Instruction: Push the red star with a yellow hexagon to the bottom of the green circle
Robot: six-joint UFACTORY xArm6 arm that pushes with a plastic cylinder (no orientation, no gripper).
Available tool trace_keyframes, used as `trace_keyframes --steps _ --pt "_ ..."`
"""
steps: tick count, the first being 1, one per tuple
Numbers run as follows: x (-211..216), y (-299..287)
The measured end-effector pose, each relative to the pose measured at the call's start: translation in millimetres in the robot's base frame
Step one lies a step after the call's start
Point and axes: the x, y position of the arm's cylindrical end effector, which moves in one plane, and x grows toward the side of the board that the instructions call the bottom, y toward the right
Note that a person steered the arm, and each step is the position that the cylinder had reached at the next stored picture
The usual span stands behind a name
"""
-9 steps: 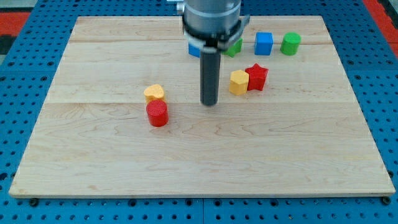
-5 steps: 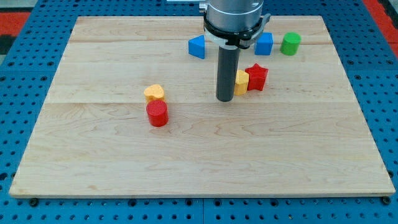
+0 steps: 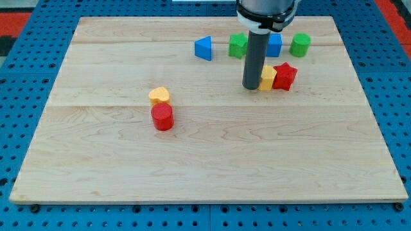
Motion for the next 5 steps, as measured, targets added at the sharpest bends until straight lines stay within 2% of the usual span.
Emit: trace_keyframes --steps 5 --pt "3 59"
